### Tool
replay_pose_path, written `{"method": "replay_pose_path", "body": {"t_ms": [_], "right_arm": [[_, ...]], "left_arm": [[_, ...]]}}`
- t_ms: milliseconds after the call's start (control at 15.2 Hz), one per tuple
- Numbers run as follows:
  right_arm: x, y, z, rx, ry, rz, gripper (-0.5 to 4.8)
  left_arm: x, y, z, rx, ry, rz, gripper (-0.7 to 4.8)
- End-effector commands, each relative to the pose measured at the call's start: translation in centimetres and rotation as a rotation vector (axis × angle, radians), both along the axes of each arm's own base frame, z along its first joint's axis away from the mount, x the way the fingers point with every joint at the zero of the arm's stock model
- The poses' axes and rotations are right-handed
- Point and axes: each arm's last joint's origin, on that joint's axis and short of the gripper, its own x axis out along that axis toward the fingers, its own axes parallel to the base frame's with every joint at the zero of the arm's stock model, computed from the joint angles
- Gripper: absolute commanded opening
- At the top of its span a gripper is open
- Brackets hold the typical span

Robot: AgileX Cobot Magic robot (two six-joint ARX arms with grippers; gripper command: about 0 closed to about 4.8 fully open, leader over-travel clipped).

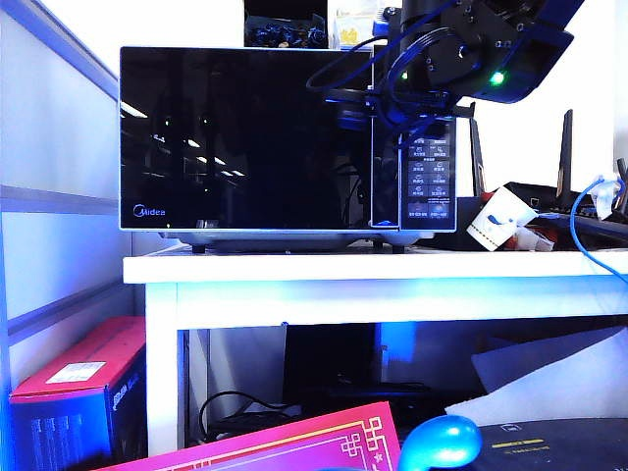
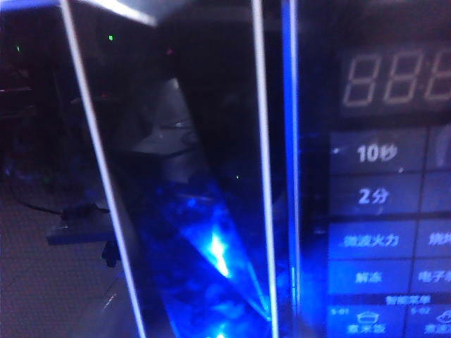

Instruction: Open the microwave door, place the box of snacks from the top of the microwave inside, then close the microwave door.

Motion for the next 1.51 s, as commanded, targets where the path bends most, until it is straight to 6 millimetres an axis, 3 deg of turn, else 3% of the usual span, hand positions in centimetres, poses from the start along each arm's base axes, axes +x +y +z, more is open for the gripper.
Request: {"method": "replay_pose_path", "body": {"t_ms": [66, 656, 985, 1510], "right_arm": [[0.0, 0.0, 0.4, -0.044, -0.013, -0.009, 1.44], [0.0, -0.2, 0.5, -0.07, -0.022, -0.016, 1.44], [-0.9, -0.3, 2.4, -0.093, -0.047, -0.008, 1.44], [-1.9, -0.7, 3.7, -0.139, 0.025, 0.049, 1.44]], "left_arm": [[-0.2, 0.0, 0.3, -0.006, -0.017, -0.005, -0.06], [-0.2, 0.0, 0.3, -0.006, -0.015, -0.005, -0.06], [-0.3, 0.0, 0.3, -0.006, -0.012, -0.006, -0.06], [-0.3, 0.0, 0.3, -0.005, -0.012, -0.006, -0.06]]}}
